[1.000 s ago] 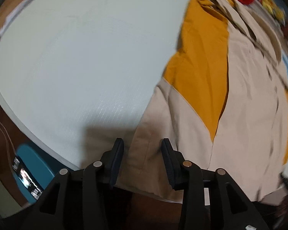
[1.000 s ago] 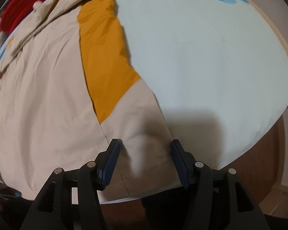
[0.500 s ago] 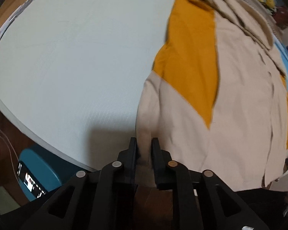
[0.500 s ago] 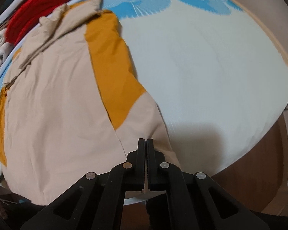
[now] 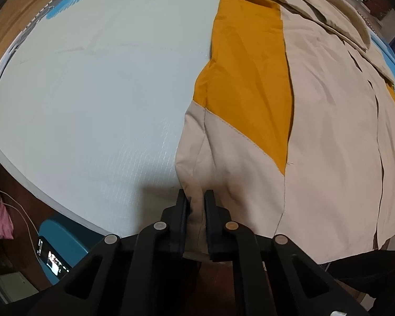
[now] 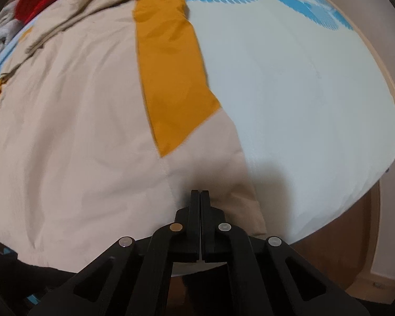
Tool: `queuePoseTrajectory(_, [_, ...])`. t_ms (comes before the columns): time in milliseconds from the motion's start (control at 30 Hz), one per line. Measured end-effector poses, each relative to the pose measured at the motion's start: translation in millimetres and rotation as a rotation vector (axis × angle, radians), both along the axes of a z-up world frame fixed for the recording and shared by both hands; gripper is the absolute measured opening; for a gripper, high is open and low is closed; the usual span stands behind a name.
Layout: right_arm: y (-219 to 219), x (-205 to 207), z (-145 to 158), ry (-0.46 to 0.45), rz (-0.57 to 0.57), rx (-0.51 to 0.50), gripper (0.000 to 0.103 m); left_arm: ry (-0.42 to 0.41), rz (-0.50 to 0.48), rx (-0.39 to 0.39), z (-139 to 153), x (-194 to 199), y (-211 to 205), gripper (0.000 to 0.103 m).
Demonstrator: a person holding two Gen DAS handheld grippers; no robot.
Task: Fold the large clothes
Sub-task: 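Grasp the jacket hem with the left tool while the right tool grasps the hem beside it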
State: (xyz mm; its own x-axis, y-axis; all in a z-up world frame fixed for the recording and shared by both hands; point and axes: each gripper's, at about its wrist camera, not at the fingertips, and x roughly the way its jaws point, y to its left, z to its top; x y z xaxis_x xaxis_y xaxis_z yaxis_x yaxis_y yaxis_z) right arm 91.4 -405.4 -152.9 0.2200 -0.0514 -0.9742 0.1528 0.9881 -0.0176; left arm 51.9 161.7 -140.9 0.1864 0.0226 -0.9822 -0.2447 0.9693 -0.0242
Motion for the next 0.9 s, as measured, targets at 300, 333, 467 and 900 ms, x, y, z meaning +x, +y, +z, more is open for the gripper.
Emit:
queuePoseTrajectory(300, [13, -1, 26, -0.104, 0.05, -0.045, 0.0, -0.038, -0.05, 0.035, 15, -9, -20, 0.009])
queuePoseTrajectory(333, [14, 3, 19, -0.077, 0.026, -0.059, 0.0, -0.033, -0.046, 0.034, 14, -7, -15, 0.009])
queuePoseTrajectory(467, [-14, 6, 16, -0.032, -0.086, -0.053, 0.015, -0.002, -0.009, 0.015, 8, -3, -4, 0.01])
queuePoseTrajectory(900, [-33, 7, 0, 0.043, -0.168, 0.095, 0.063, 0.014, 0.011, -0.01, -3, 6, 4, 0.01])
